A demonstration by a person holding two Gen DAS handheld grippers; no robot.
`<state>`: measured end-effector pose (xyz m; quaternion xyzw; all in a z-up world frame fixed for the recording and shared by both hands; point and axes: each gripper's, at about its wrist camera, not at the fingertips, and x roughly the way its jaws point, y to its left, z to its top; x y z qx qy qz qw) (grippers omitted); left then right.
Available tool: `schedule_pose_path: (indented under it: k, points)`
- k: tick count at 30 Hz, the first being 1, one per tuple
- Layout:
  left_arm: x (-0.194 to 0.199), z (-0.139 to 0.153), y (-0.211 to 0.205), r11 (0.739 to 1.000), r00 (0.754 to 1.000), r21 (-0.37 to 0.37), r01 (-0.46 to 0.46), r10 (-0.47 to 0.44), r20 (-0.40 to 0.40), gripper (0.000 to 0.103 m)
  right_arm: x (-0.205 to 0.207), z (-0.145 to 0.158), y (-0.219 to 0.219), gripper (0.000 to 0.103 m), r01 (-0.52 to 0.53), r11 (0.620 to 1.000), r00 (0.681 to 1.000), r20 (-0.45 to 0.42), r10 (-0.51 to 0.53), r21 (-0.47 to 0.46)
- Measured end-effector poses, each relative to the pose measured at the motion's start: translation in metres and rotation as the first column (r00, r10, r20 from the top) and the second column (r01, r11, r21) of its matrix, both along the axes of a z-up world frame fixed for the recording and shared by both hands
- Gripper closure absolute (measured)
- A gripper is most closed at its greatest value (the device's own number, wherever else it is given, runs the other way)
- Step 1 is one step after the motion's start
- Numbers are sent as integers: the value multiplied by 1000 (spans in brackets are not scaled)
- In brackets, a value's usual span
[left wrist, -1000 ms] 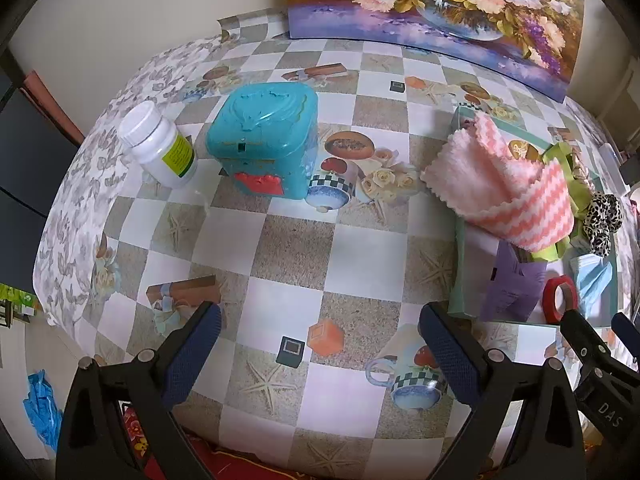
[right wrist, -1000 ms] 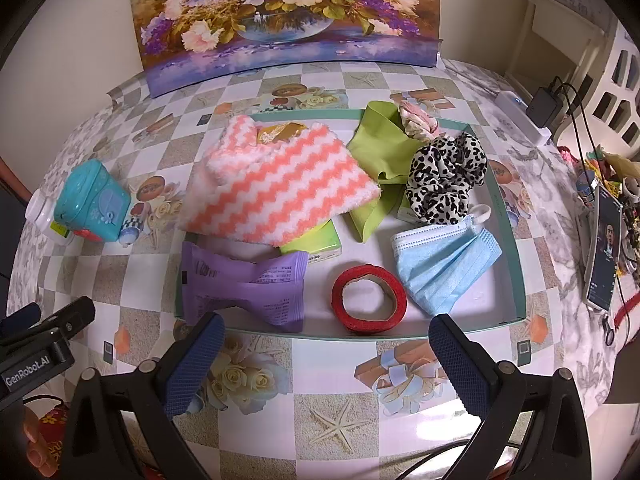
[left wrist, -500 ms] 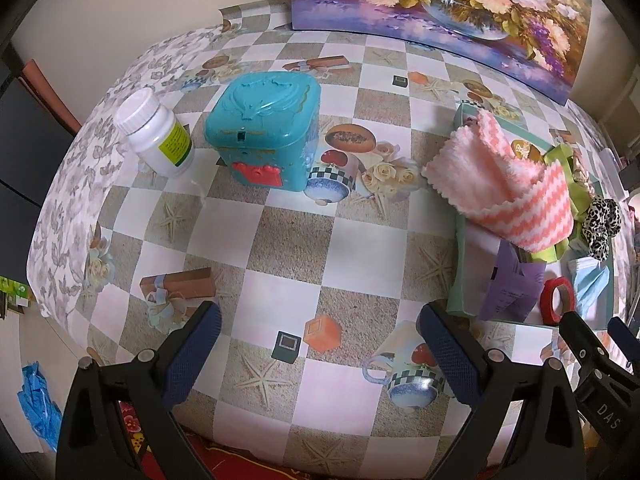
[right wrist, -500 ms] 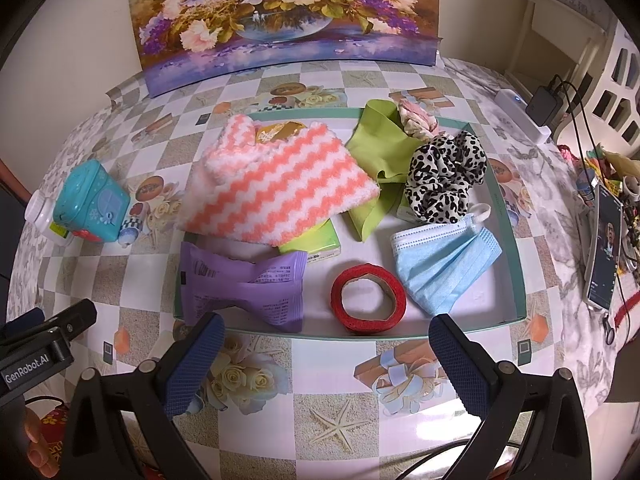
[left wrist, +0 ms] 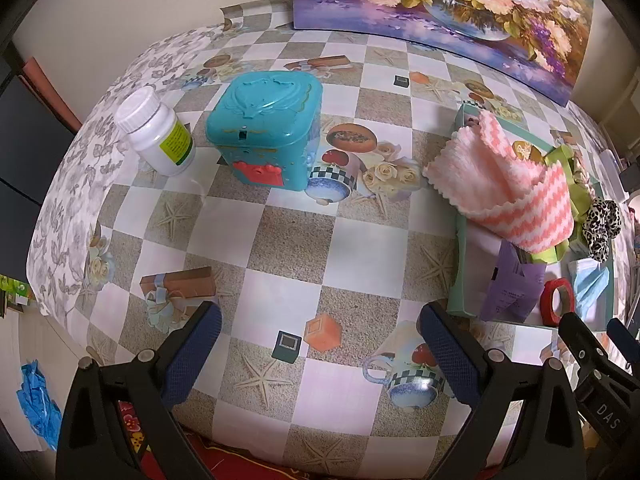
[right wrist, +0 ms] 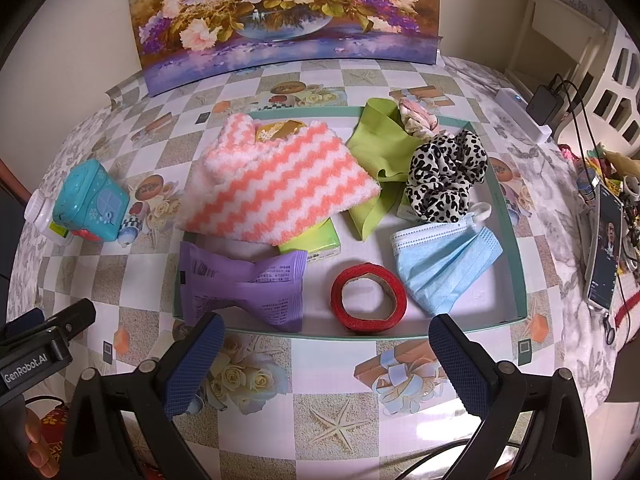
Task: Organize soft objects
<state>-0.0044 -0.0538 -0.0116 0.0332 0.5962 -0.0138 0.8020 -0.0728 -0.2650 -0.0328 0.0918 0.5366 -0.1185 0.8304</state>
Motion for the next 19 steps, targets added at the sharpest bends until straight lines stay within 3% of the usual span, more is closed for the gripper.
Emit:
schedule_pose_path:
  k: [19]
  points:
    - [-2,6,-6,1000,999,10,16,-16,33,4,0,0,0,0,1,1000,1000,-1,-1,0]
